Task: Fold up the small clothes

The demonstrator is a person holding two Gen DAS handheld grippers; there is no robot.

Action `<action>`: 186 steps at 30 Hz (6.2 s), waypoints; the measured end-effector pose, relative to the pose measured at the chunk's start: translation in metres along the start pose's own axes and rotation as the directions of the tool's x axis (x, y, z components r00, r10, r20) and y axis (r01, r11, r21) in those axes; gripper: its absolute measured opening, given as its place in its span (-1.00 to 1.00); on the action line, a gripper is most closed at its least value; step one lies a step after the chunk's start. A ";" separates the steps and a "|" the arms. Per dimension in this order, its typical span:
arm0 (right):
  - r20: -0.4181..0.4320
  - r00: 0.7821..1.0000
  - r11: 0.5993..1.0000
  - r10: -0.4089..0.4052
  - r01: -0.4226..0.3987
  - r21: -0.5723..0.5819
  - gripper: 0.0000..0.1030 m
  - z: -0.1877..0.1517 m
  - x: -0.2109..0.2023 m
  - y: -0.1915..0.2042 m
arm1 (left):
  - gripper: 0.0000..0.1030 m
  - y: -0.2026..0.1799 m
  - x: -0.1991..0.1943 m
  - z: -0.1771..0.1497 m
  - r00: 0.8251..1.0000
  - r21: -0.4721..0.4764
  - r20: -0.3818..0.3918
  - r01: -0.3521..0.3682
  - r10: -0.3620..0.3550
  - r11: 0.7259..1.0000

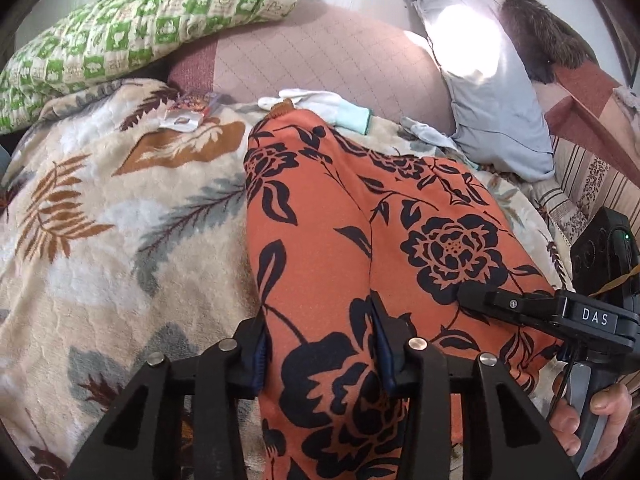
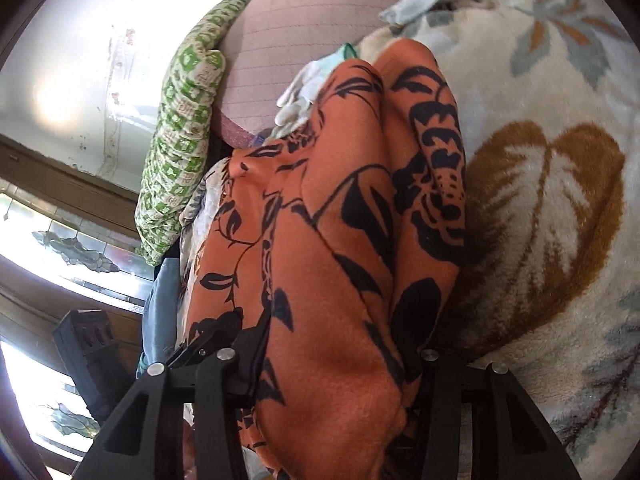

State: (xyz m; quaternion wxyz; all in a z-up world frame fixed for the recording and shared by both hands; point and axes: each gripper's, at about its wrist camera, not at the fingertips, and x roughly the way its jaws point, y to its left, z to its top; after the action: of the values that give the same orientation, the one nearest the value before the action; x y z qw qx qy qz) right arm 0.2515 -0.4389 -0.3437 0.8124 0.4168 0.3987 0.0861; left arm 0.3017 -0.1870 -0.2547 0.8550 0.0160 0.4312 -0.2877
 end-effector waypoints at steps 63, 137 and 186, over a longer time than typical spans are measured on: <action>0.045 0.999 0.977 0.016 -0.007 -0.213 0.04 -0.009 -0.018 0.101 | 0.38 0.043 -0.071 -0.056 0.951 0.010 0.029 -0.308 0.307 0.951; 0.410 0.912 0.864 0.031 0.182 -0.470 0.09 -0.222 -0.274 0.208 | 0.62 -0.053 -0.370 -0.118 0.802 -0.064 0.412 -0.448 0.433 0.892; 0.502 0.864 0.824 -0.043 0.315 -0.470 0.26 -0.243 -0.281 0.224 | 0.98 -0.065 -0.405 -0.124 0.723 -0.137 0.470 -0.508 0.507 0.851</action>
State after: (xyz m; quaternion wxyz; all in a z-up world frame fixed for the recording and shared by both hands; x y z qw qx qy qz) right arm -0.0676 -0.2809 -0.0964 0.9722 0.1399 0.1875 0.0114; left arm -0.0090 -0.0127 -0.0160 0.9812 0.0605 0.1793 -0.0378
